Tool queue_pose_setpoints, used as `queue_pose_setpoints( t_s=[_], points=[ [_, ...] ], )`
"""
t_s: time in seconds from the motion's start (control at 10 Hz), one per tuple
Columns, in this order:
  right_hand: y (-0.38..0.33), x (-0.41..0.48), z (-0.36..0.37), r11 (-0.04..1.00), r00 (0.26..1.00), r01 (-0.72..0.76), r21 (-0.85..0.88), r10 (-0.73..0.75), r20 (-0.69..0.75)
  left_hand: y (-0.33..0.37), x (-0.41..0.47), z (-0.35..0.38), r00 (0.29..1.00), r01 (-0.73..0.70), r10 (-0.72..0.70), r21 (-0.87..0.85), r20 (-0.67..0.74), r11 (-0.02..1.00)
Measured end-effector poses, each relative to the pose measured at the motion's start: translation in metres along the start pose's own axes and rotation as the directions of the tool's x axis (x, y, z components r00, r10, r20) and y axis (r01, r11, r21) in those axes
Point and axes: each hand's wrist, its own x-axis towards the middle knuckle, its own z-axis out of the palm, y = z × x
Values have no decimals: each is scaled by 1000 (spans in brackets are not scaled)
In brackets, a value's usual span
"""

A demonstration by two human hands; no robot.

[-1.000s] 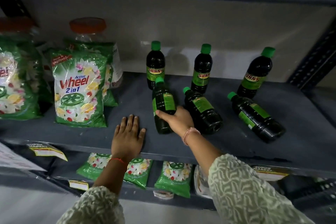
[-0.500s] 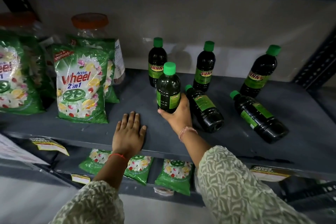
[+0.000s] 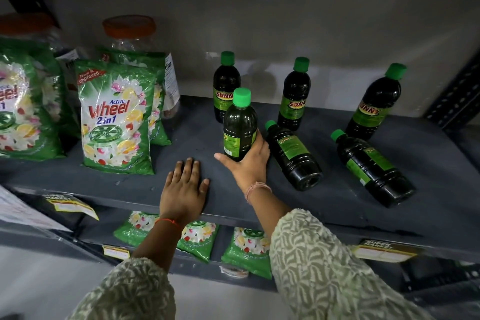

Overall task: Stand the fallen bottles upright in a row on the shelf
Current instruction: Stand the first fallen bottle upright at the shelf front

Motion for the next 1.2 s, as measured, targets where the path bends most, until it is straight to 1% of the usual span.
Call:
queue_pose_setpoints(
  t_s=[0.1,0.2,0.3,0.4,0.5,0.6,0.7,0.8,0.9,1.0,1.1,1.2],
  points=[
    [2,3,-4,999,1000,18,-26,-17,20,1,0,-1,1000,6,-6,-3,16,1000],
    [7,5,-13,987,980,-72,143,43,194,1,1,-1,1000,7,-7,0,28,1000],
    [6,1,-12,993,985,-22,114,2,170,1,2,0,999,2,-2,5,39,1000],
    [2,-1,-9,995,998,59,-85,-57,37,0,2,-1,998,1,-1,4,55,1000],
    [2,1,-17,998,995,60,-1,-59,83,0,2,-2,999,1,0,-6,50,1000],
    [9,-1,-26,996,987,9,87,-23,159,0,1,-2,999,-9,9,-1,42,1000],
    [8,-4,-21,998,990,16,64,-25,137,0,1,-3,999,-12,12,-14,36,1000],
    [6,-1,-16,1000,997,15,0,-15,69,1,1,-4,999,-10,11,-8,47,1000],
    [9,4,-21,995,994,-43,89,34,102,1,1,-4,999,-10,10,-8,49,1000],
    [14,10,-27,993,975,-88,78,70,209,0,1,-4,999,-10,10,-6,53,1000],
    [14,13,-28,989,958,-108,96,78,275,0,2,-4,998,-6,6,-5,55,1000],
    [14,12,-28,987,954,-128,102,94,283,0,1,-3,998,-5,5,-12,60,1000]
  ],
)
